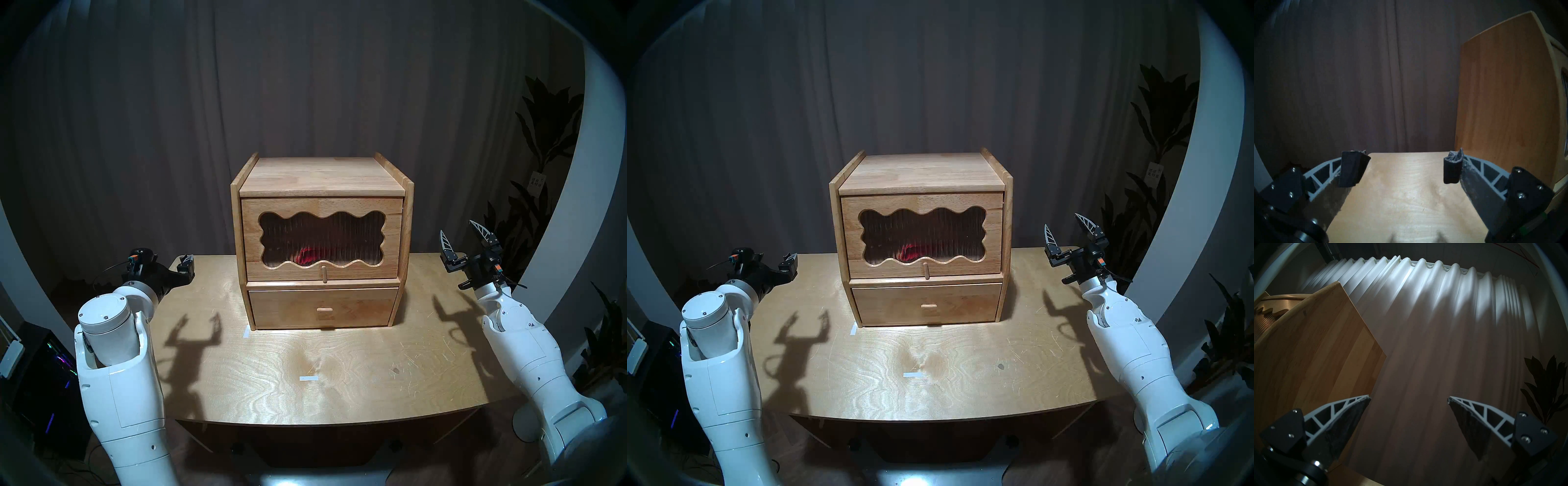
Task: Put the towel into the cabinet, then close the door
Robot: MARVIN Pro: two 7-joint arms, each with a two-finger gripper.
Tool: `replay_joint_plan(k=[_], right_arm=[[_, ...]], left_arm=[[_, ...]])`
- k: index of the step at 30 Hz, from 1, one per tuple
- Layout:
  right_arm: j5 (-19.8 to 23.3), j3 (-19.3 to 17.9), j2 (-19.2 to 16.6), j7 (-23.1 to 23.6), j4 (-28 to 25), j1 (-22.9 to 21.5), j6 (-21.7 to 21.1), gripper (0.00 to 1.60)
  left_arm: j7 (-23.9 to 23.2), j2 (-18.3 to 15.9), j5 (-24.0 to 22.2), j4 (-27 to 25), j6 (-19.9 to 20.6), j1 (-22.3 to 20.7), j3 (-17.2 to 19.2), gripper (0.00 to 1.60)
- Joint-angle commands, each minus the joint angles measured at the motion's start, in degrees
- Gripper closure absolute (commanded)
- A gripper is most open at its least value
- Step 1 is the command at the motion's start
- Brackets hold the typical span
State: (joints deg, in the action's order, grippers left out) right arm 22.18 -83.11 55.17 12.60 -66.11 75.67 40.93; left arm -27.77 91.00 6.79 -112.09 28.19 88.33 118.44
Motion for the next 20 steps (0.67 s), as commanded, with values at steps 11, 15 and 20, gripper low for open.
replay_joint_plan(k=[11,15,20], right_arm=[[-0.12,0.25,0.55,0.01,-0.97,-1.07,0.57,0.0],[0.24,0.23,1.33,-0.28,-0.65,-0.97,1.4,0.0],[0.82,0.16,1.64,-0.18,-0.82,-0.8,1.22,0.0]], left_arm=[[-3.62,-3.3,-7.68,9.64,-16.11,-8.15,1.51,0.0],[-4.17,-3.46,-7.9,11.31,-19.23,-7.99,1.56,0.0],[-4.89,-4.16,-7.51,12.9,-23.99,-7.62,1.26,0.0]])
